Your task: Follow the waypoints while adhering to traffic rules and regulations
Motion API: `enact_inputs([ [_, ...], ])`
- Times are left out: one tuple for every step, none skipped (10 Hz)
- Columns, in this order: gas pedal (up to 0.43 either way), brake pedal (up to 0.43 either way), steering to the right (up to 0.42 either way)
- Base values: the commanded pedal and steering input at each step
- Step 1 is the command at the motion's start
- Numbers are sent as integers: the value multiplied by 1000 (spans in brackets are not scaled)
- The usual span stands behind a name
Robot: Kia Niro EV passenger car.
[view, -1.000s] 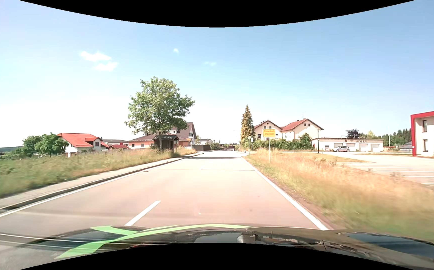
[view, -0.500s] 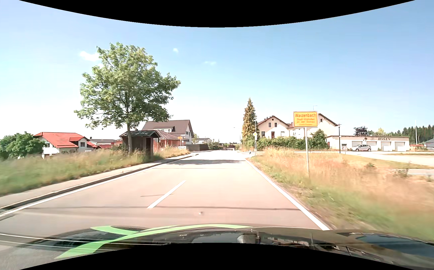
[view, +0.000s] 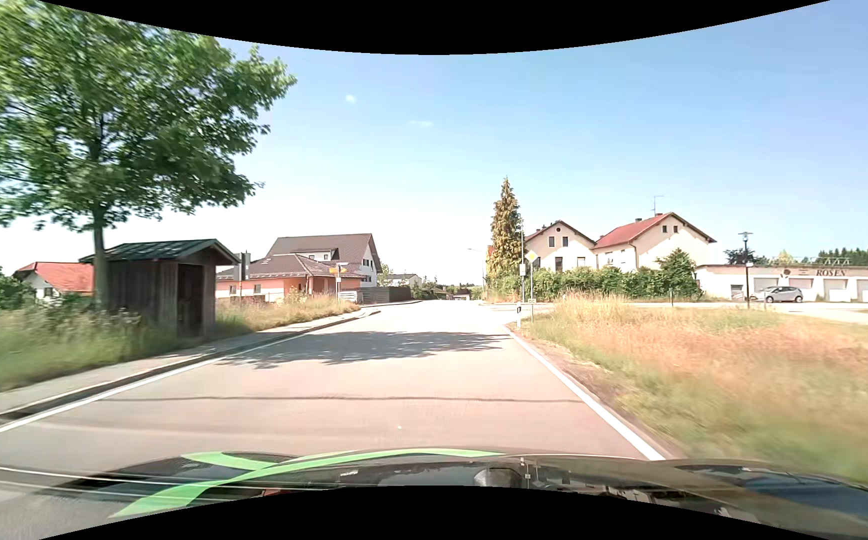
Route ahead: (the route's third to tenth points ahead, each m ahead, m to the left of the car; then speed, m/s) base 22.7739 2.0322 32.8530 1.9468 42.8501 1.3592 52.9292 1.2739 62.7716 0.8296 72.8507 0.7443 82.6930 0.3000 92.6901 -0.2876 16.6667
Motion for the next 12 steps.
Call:
enact_inputs([
  [87,0,-2],
  [87,0,-2],
  [87,0,-2],
  [87,0,-2],
  [87,0,-2],
  [67,0,-2],
  [59,0,-2],
  [67,0,-2],
  [67,0,-2],
  [67,0,-1],
  [98,0,-2],
  [110,0,-1],
])
